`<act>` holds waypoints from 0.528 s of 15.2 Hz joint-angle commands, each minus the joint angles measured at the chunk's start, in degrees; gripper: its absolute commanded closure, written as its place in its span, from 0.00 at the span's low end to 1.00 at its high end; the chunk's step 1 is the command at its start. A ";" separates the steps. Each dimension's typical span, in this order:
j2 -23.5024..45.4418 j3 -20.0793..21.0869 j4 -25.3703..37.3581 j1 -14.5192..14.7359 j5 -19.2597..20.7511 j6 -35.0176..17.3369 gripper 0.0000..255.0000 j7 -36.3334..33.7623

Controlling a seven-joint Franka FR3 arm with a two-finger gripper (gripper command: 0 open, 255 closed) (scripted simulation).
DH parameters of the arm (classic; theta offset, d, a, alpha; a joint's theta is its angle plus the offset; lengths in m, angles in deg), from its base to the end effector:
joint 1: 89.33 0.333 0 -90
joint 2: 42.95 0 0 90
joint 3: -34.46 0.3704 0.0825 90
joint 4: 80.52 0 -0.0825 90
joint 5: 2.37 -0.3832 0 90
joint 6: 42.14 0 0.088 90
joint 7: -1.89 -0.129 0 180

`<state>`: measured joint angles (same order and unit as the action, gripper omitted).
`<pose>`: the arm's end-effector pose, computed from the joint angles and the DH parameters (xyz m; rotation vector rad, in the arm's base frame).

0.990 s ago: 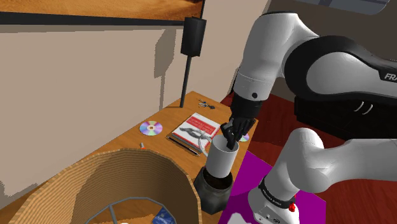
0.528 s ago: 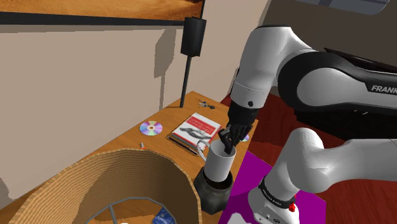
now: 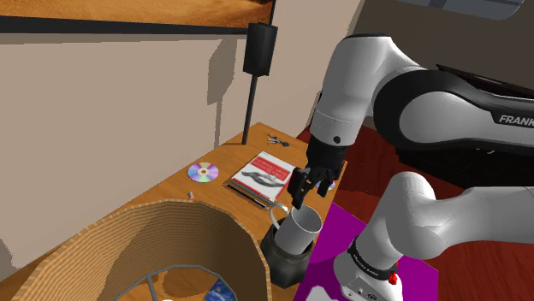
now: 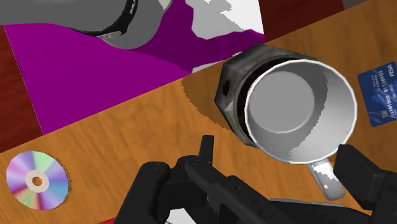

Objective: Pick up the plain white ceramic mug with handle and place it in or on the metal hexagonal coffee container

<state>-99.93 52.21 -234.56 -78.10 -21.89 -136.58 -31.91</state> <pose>0.1671 0.1548 0.4919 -3.0680 0.4127 0.1423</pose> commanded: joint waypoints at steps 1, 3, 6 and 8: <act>0.00 0.00 0.00 0.00 0.00 0.00 0.00 0.00; 0.33 -0.60 1.99 -0.32 0.62 1.68 0.00 -0.06; 1.65 -2.12 7.79 -1.08 2.18 6.17 0.00 -0.28; 1.66 -2.12 7.79 -1.08 2.18 6.17 0.00 -0.28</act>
<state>-98.37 50.27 -227.22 -79.10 -19.90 -130.83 -32.23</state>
